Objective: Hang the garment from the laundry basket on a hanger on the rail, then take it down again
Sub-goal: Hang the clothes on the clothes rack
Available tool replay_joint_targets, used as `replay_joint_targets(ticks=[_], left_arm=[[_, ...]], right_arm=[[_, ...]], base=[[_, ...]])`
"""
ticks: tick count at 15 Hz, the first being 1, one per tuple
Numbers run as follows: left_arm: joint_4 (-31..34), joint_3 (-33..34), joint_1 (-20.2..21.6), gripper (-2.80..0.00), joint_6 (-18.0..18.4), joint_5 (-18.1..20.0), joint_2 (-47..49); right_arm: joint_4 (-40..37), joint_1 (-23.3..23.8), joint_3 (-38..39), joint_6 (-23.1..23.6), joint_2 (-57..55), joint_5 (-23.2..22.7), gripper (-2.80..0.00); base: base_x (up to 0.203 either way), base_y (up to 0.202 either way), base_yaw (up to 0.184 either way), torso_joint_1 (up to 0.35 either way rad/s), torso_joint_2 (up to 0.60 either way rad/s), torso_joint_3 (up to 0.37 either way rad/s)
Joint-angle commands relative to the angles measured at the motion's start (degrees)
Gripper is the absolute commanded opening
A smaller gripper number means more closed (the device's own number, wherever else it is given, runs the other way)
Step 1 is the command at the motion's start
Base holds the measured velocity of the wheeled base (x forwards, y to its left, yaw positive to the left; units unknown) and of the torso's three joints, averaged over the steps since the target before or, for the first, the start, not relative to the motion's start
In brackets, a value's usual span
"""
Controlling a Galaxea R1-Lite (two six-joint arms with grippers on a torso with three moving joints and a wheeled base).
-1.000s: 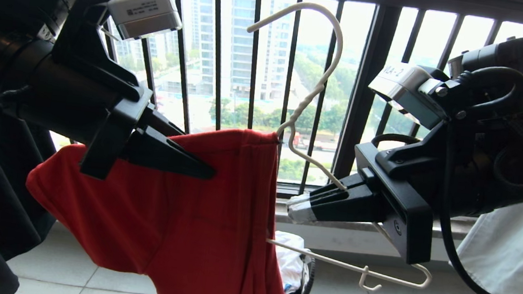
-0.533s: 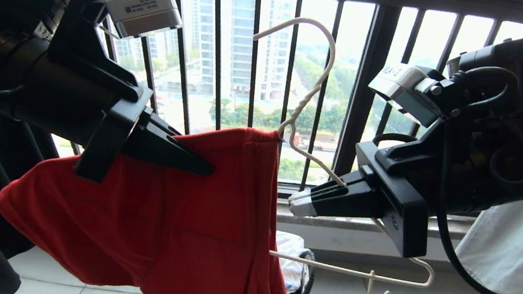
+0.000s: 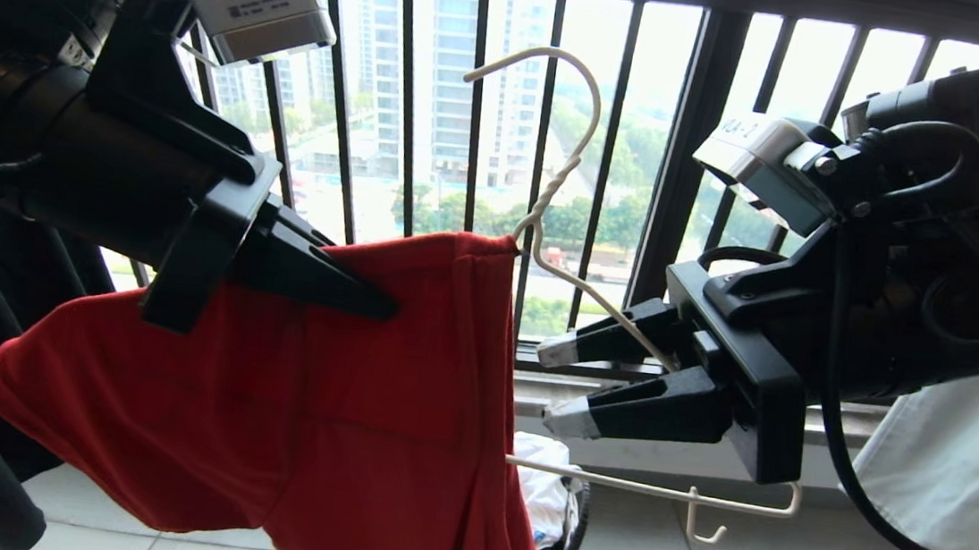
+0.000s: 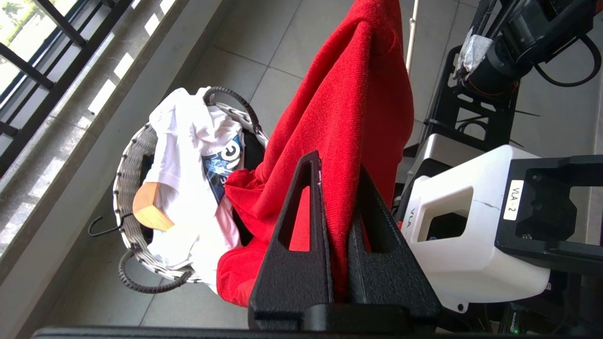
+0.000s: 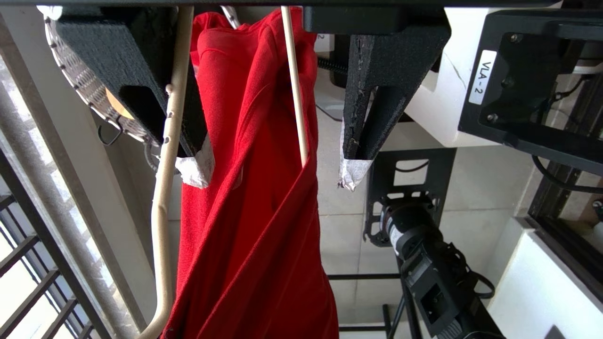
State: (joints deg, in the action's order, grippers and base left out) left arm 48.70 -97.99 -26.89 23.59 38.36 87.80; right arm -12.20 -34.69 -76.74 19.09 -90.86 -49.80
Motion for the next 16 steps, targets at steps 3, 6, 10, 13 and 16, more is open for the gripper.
replay_joint_targets(ticks=[3, 6, 10, 13, 16], left_arm=[[0.49, 0.08, 0.00, -2.80, -0.11, -0.12, -1.98], [0.52, 0.08, 0.00, -2.80, -1.88, -0.13, -2.99], [0.54, 0.15, 0.00, -2.80, -1.97, -0.40, -3.96], [0.52, 0.43, 0.07, -2.80, -2.24, -3.95, -4.97], [0.25, 1.31, 1.65, -2.80, -3.86, -4.06, -6.66]], right_arm=[[3.04, 2.84, -0.71, -0.11, -2.14, 1.16, 0.00], [3.24, 5.84, -2.33, -0.19, -4.04, 1.52, 0.00], [3.21, 9.98, -4.03, -0.55, -4.22, 1.47, 0.00], [3.22, 15.66, -5.98, -9.60, -2.21, 2.18, 0.00], [-1.55, 21.83, -7.80, -12.83, 1.77, 3.06, -2.80]], base=[[0.000, 0.000, 0.000, 0.000, 0.00, 0.000], [0.000, 0.000, 0.000, 0.000, 0.00, 0.000], [0.000, 0.000, 0.000, 0.000, 0.00, 0.000], [0.000, 0.000, 0.000, 0.000, 0.00, 0.000], [0.000, 0.000, 0.000, 0.000, 0.00, 0.000]])
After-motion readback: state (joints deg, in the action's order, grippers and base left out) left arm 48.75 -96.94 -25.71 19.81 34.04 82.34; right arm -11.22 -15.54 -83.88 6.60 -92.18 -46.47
